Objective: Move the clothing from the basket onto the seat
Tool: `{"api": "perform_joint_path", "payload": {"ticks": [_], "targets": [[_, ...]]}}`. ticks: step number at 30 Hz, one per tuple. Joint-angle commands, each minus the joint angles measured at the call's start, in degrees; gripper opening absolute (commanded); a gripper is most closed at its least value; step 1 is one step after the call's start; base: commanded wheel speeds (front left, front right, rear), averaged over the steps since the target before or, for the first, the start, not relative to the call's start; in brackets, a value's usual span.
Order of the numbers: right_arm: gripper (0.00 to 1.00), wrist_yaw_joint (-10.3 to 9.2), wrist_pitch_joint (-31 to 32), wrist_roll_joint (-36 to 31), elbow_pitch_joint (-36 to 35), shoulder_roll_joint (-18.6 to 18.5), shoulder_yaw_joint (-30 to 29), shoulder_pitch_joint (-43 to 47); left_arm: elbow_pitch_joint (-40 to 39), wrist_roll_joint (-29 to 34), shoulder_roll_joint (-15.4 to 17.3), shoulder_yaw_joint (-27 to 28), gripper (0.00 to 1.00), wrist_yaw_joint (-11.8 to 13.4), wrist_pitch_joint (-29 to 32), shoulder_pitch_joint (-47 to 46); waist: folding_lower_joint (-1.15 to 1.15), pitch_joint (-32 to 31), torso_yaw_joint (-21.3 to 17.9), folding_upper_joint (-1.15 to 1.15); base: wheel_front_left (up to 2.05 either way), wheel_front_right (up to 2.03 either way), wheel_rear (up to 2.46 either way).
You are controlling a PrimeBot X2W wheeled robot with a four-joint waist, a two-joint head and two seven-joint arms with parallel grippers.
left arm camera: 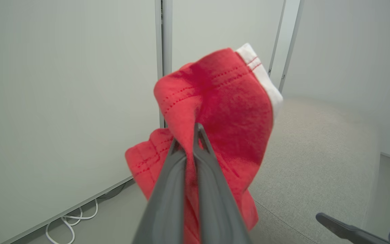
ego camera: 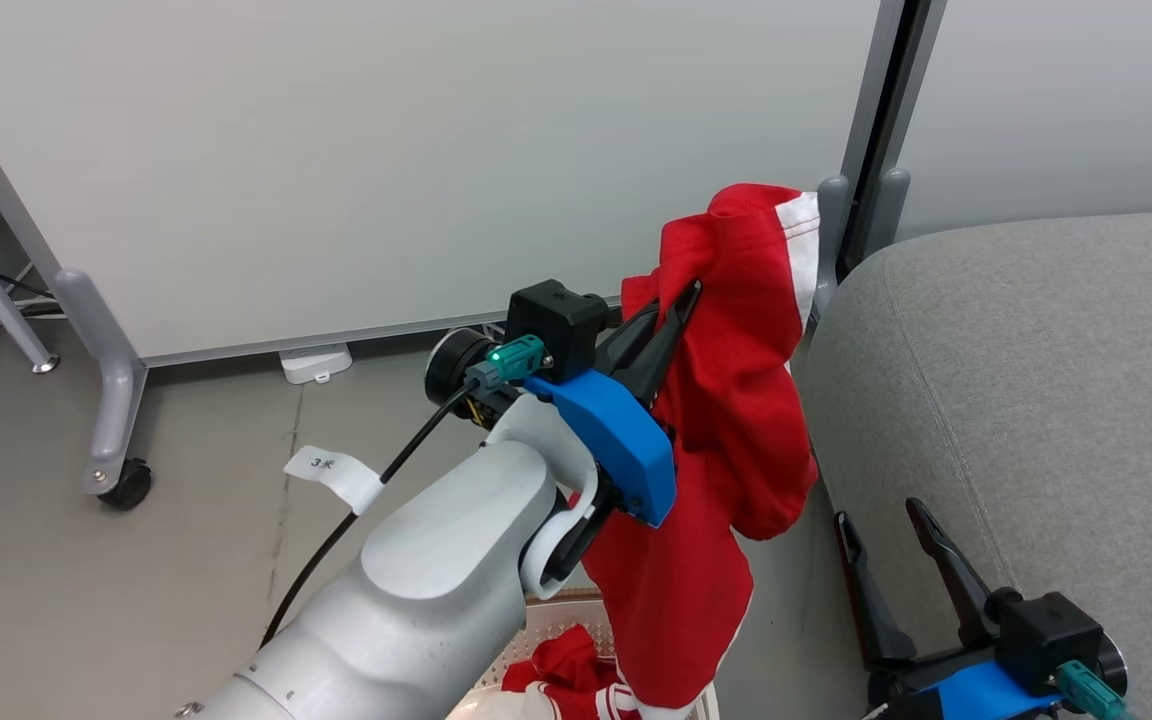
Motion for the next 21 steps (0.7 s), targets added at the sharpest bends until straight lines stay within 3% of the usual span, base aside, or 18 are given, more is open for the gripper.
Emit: {"api": "perform_joint_path", "payload": {"ticks": [1,10,21], "targets": [[1.00,0.03,-0.20,-0.33,0.07,-0.17,0.05,0.44,-0.09,-0.81,0.06,-0.74,0.00,0.41,-0.44,-0.93,0.00,-0.07,-0.14,0.00,0.00,0.00,0.00],[1.00,0.03,0.11,-0.33,0.40,-0.16,1.09,-0.04,1.09,-4.18,0.04,-4.44,0.00,1.21,-1.54,-2.50,0.00,0.37,-0.93,0.00,0.00,0.00,0.00],[1.00,0.03,2.91,1.27,3.81,-0.17,9.79,-5.53,2.93,-7.46,0.06,-8.27,0.00,1.56,-2.44,-3.87,0.00,1.25,-2.54,0.00,0.00,0.00,0.00]]}}
